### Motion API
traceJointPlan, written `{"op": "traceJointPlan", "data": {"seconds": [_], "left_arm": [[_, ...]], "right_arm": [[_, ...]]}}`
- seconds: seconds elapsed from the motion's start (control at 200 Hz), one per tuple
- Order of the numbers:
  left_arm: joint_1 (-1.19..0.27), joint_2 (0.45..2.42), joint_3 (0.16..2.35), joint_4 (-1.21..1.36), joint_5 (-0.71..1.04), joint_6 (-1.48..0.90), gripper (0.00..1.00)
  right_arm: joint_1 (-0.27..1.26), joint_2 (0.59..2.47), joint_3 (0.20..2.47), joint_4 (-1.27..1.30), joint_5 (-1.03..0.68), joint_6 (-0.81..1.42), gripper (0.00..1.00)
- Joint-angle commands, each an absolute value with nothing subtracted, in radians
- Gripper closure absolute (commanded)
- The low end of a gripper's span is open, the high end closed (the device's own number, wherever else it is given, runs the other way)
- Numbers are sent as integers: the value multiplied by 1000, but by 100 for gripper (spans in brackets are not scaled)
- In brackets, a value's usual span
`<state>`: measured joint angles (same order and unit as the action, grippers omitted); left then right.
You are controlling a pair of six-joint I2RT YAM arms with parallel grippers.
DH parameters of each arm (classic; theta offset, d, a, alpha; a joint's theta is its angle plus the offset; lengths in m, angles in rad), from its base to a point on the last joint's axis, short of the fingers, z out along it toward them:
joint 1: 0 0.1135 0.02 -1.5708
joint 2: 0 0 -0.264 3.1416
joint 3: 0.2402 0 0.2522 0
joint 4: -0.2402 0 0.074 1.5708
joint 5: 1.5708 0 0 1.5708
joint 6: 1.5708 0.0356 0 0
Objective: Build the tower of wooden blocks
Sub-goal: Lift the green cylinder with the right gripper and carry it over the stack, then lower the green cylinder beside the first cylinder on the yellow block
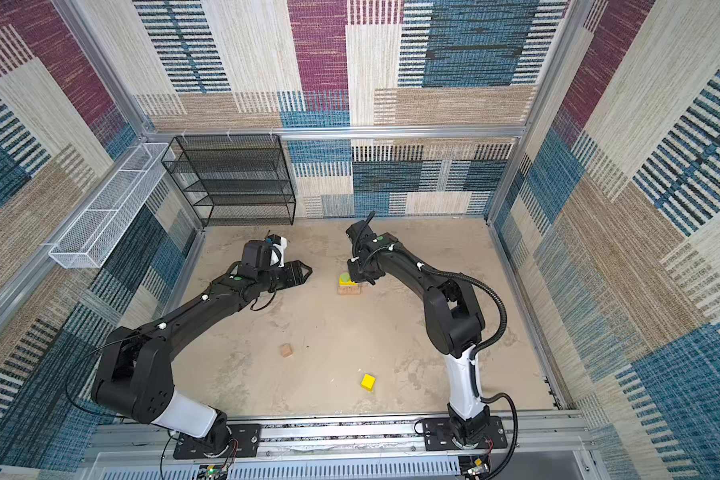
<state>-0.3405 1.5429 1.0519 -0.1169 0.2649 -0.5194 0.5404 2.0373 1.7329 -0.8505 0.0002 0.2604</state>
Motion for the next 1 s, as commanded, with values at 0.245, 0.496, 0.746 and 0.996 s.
{"op": "traceJointPlan", "data": {"seconds": [0.245,0.496,0.746,0.996], "left_arm": [[-333,1536,1055,-109,278,-518,37],[-331,1529,1049,-107,282,-522,38],[-328,1532,1047,-104,284,-525,38],[-325,1532,1047,-103,290,-528,38]], "right_arm": [[549,2083,1794,-876,-4,249,69],[555,2094,1797,-866,-8,253,68],[556,2101,1801,-859,-8,254,67],[557,2104,1804,-852,-11,261,66]]}}
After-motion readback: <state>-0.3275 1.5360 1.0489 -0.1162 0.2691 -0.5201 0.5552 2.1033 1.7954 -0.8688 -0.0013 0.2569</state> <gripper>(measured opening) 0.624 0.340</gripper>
